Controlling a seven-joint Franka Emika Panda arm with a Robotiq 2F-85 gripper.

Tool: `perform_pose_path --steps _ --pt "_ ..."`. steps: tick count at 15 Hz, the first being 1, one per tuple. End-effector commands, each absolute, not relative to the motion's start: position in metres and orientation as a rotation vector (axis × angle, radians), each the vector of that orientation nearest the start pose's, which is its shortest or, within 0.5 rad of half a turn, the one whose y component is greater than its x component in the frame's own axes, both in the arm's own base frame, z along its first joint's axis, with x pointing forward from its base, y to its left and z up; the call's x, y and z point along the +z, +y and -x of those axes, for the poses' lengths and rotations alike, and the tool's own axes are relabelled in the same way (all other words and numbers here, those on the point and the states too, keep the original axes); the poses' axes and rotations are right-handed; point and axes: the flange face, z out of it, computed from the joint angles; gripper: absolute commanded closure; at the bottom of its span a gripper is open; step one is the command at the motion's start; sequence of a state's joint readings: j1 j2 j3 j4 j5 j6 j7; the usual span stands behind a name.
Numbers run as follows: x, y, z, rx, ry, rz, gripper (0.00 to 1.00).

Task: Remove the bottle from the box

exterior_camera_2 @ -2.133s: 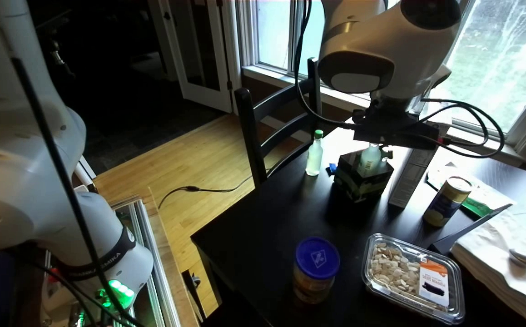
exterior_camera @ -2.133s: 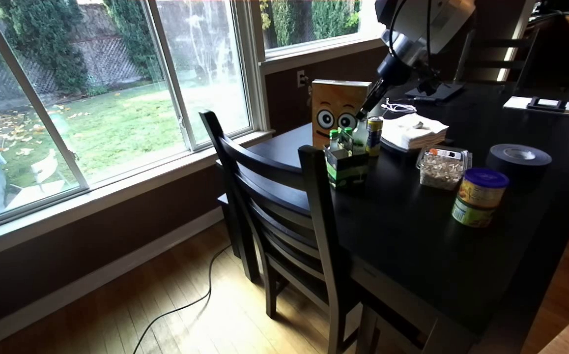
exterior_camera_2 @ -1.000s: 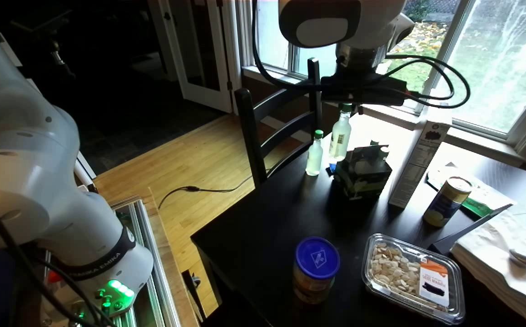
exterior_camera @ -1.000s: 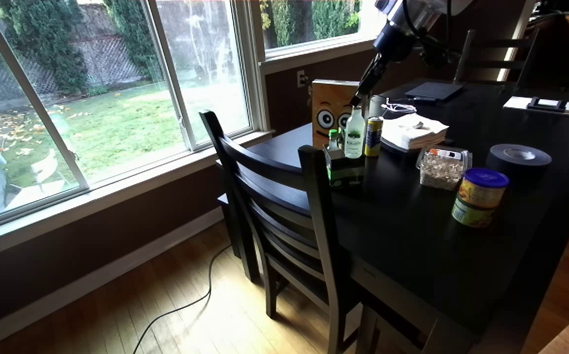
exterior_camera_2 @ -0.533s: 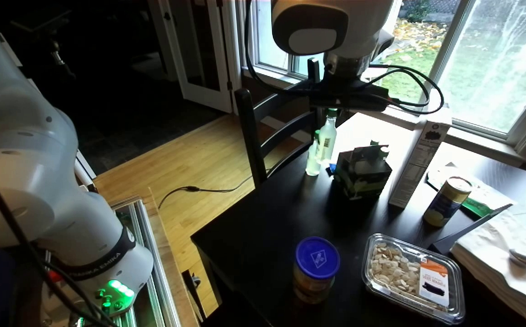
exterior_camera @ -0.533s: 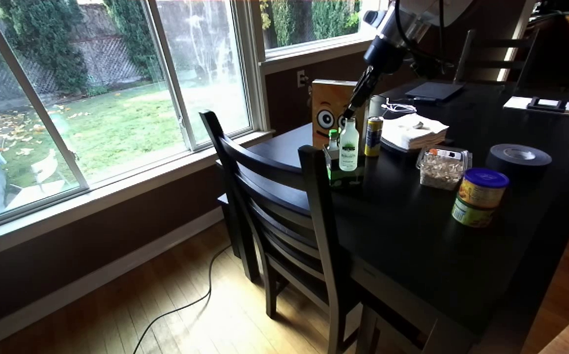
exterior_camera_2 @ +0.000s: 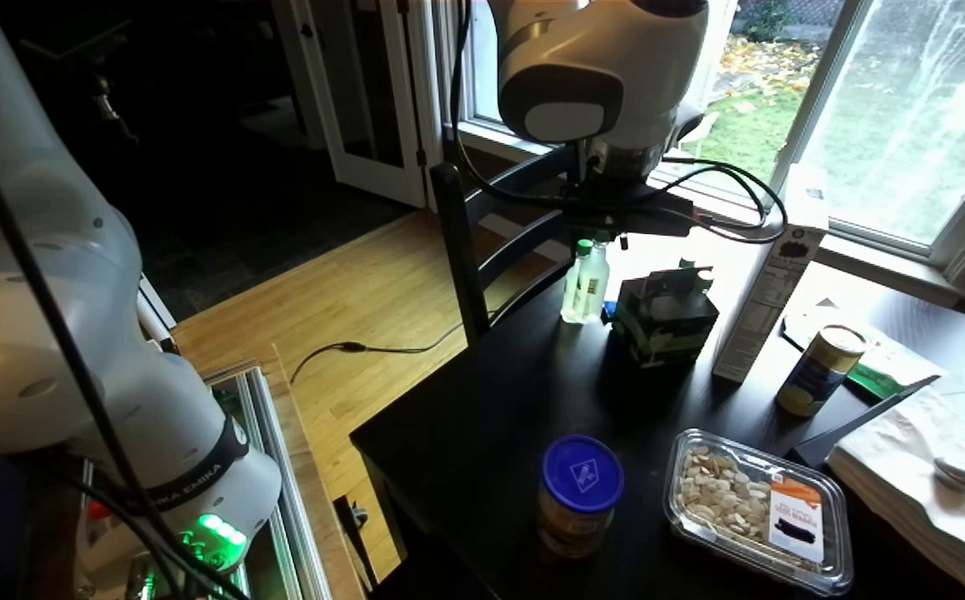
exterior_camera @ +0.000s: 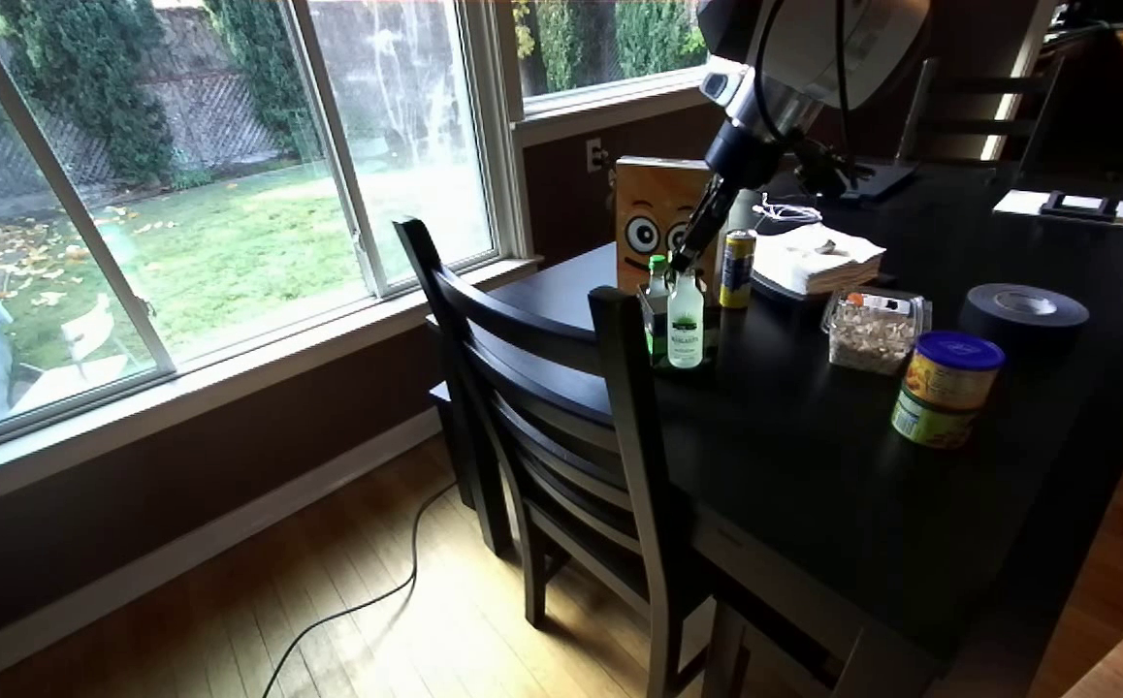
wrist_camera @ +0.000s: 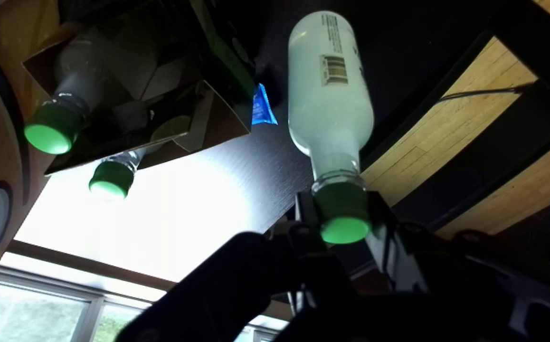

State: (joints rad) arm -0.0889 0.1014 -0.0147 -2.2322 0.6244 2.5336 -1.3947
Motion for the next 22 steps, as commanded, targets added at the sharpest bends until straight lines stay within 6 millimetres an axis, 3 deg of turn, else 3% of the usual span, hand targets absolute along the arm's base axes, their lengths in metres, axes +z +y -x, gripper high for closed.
perform_pose_path --steps 1,13,19,20,21,22 --pt "0.327 -0.058 -0.556 -0.636 -1.157 2.692 0.93" --pt "0.284 -0.050 -0.560 -0.663 -1.112 2.701 0.93" --pt "0.277 -0.052 -0.559 -0.685 -1.139 2.673 0.93" --pt "0.277 -0.052 -0.559 -0.690 -1.144 2.665 0.77" --pt "0.277 -0.052 -0.558 -0.692 -1.156 2.659 0.45" --pt "0.277 -0.052 -0.558 -0.692 -1.166 2.657 0.45"
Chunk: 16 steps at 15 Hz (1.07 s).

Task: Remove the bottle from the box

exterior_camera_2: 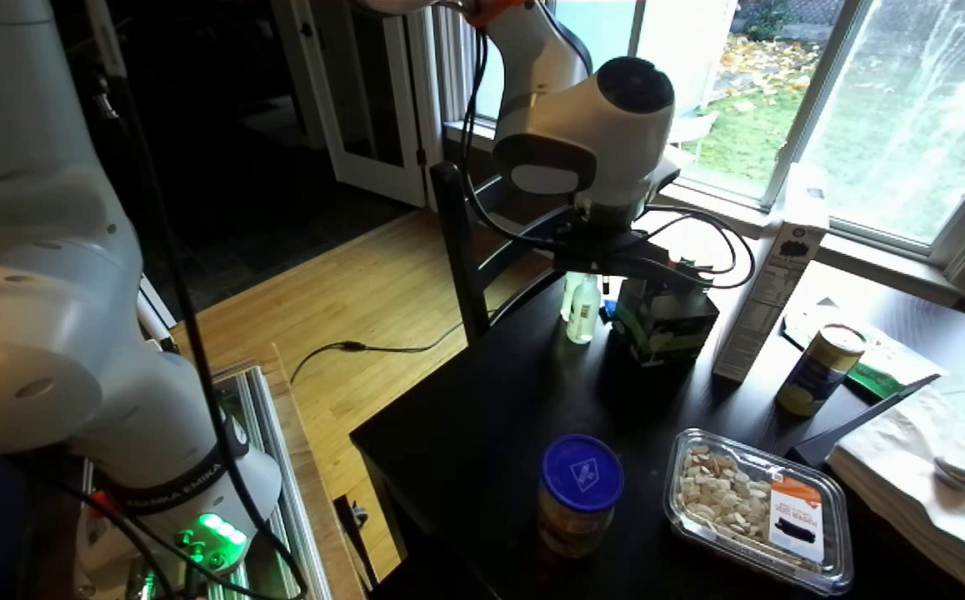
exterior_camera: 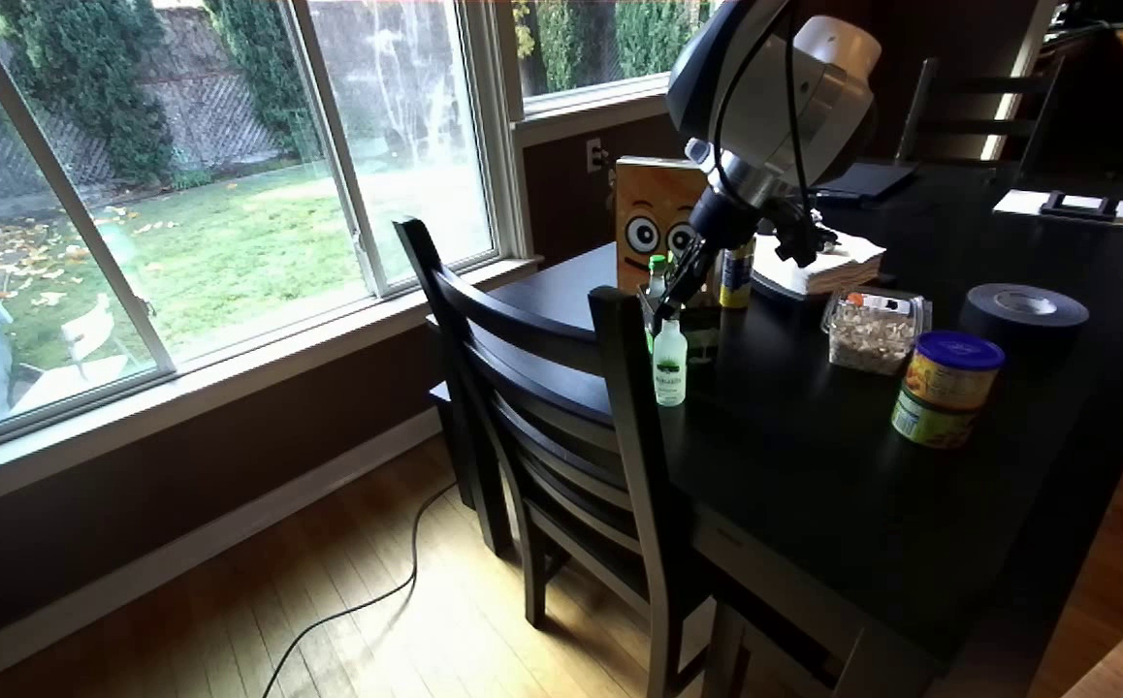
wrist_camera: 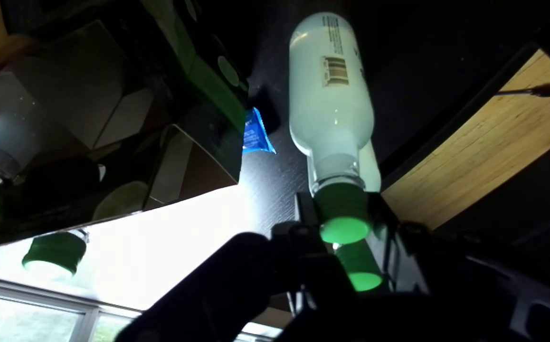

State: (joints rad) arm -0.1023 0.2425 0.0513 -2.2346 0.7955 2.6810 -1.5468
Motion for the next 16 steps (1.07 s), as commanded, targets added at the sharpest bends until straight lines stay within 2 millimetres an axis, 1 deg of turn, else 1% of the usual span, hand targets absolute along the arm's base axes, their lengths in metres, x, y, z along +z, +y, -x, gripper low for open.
perform_pose_path --steps 1,5,6,7,10,13,15,16 --pt "0.277 -0.052 -0.557 -0.692 -1.172 2.660 0.38" --pt "0.281 -0.057 -0.555 -0.697 -1.174 2.668 0.12" --pt "0.282 -0.059 -0.554 -0.697 -1.175 2.669 0.04" --pt "0.284 -0.060 -0.553 -0.699 -1.178 2.668 0.01" --pt "0.291 -0.064 -0.549 -0.692 -1.180 2.678 0.00" --pt "0.304 -0.065 -0.540 -0.632 -1.173 2.695 0.00" --pt "0.315 -0.067 -0.533 -0.595 -1.173 2.728 0.00" --pt "0.324 -0.068 -0.528 -0.578 -1.177 2.733 0.00"
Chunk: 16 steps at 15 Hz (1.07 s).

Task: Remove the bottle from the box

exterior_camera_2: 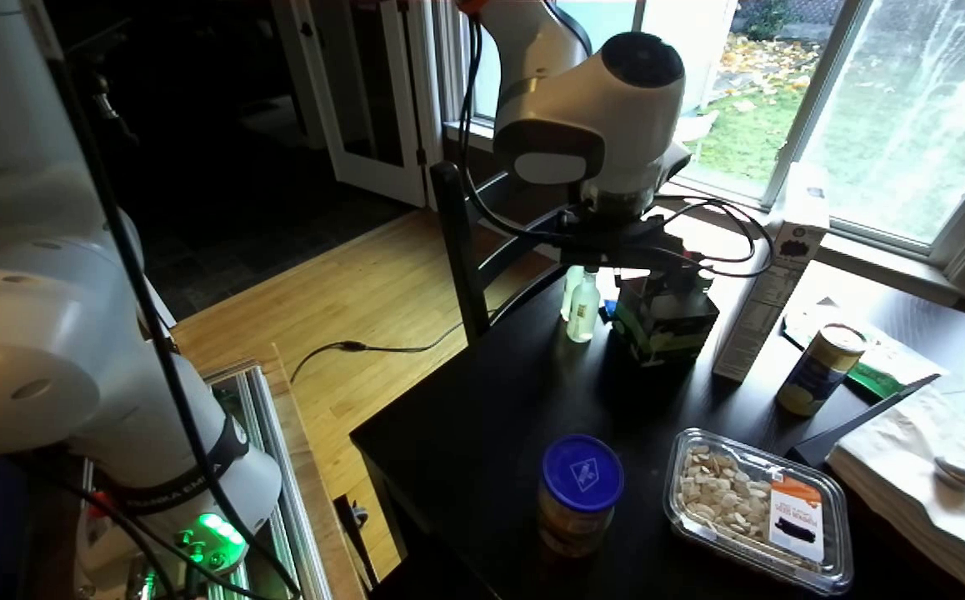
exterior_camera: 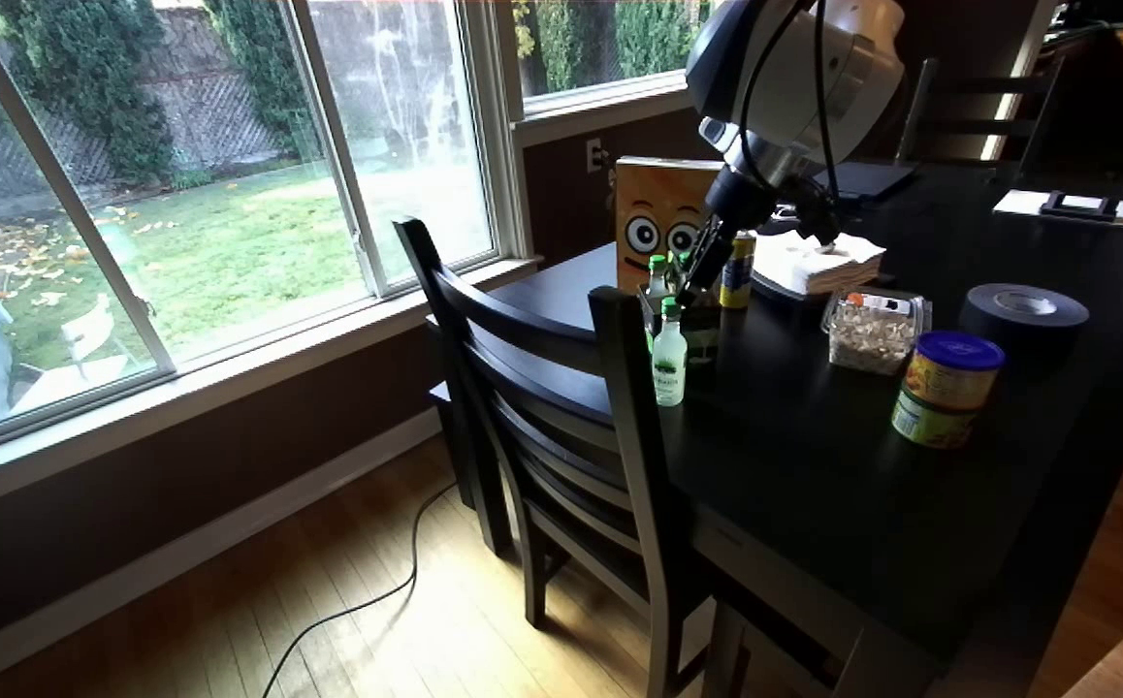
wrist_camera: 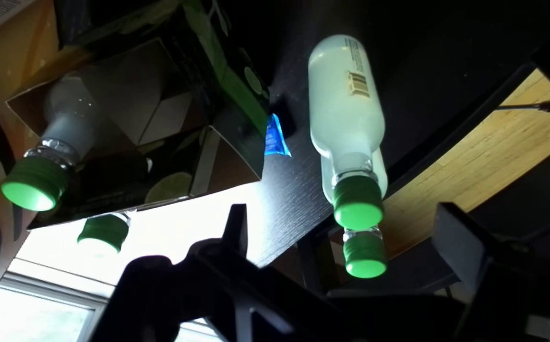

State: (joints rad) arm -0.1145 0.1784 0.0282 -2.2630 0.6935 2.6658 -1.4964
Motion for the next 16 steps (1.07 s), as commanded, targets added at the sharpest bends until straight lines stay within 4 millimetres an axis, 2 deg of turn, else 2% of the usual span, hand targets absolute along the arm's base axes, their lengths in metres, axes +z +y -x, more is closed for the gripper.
perform_pose_path --steps 1,2,6,9,14,15,16 --pt "0.334 -0.068 -0.523 -0.558 -1.187 2.729 0.00" --pt "0.344 -0.069 -0.518 -0.532 -1.205 2.708 0.00" --pt "0.381 -0.083 -0.494 -0.282 -1.079 2.762 0.00" --pt "0.406 -0.098 -0.474 -0.121 -0.851 2.805 0.00" --pt "0.418 -0.126 -0.451 0.009 -0.492 2.902 0.00" --pt "0.413 -0.119 -0.461 -0.046 -0.612 2.853 0.00" --pt "0.414 -0.122 -0.460 -0.044 -0.593 2.858 0.00"
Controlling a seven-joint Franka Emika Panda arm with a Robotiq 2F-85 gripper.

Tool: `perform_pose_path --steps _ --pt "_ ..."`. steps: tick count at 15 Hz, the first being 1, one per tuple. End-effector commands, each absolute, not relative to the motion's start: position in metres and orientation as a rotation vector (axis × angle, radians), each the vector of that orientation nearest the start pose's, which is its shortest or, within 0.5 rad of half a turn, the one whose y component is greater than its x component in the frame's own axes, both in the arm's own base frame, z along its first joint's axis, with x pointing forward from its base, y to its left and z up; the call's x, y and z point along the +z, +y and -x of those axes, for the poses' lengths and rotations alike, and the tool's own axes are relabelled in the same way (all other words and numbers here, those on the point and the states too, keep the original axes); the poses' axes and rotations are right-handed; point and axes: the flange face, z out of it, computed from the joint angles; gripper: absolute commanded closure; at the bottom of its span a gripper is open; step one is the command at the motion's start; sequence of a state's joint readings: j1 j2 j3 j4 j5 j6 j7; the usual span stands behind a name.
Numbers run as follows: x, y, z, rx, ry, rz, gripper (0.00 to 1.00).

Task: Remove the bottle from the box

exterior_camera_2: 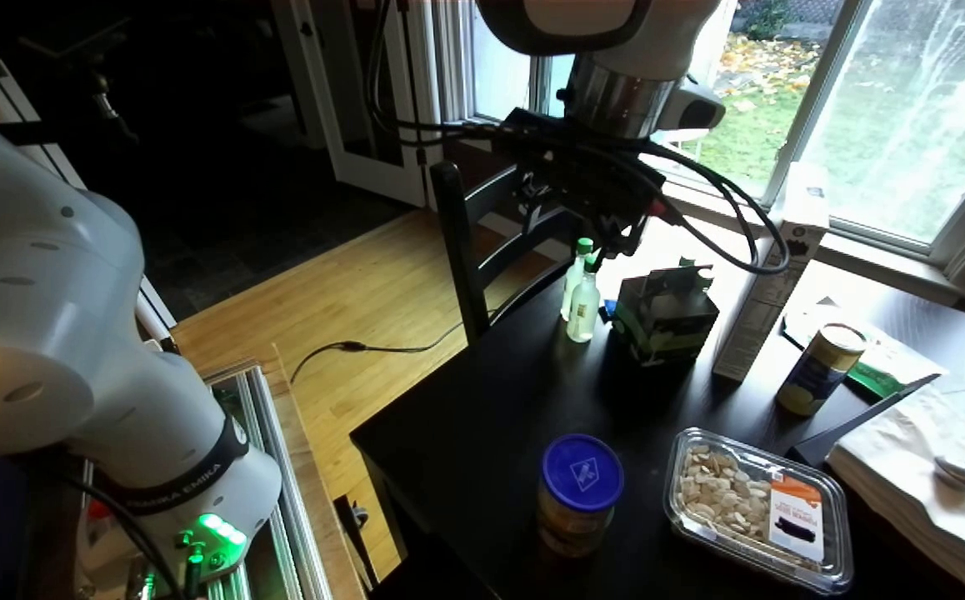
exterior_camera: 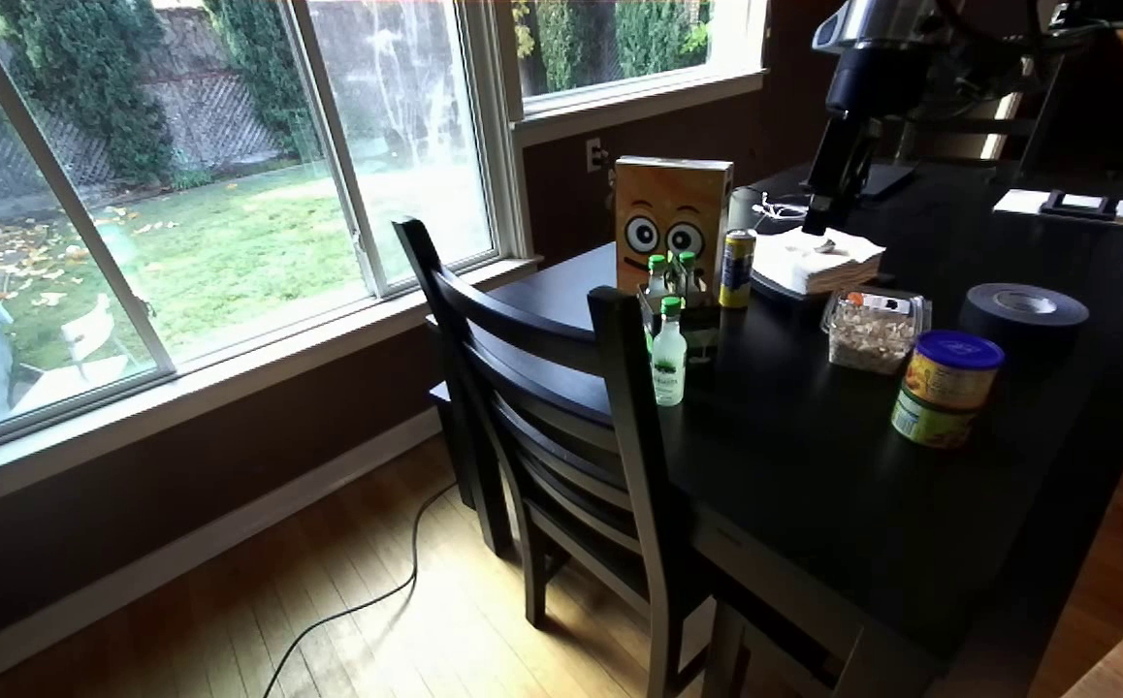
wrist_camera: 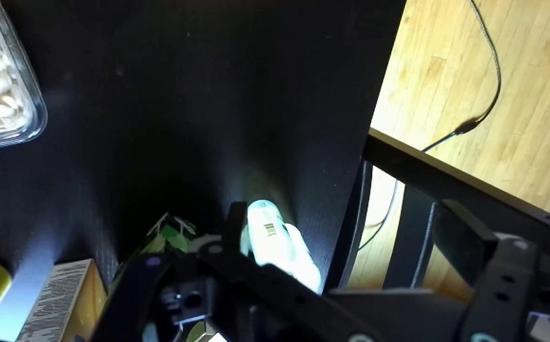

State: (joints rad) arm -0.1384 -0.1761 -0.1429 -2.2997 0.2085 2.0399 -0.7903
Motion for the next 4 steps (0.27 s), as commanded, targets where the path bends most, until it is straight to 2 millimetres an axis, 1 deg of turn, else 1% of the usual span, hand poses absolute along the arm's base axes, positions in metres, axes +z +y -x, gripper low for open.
perform_pose_path --steps 1,4 --pt "0.4137 -0.1224 -0.4598 -0.044 -0.596 2.857 0.00" --pt "0.4127 -0.1189 -0.4608 -0.040 -0.607 2.854 0.00"
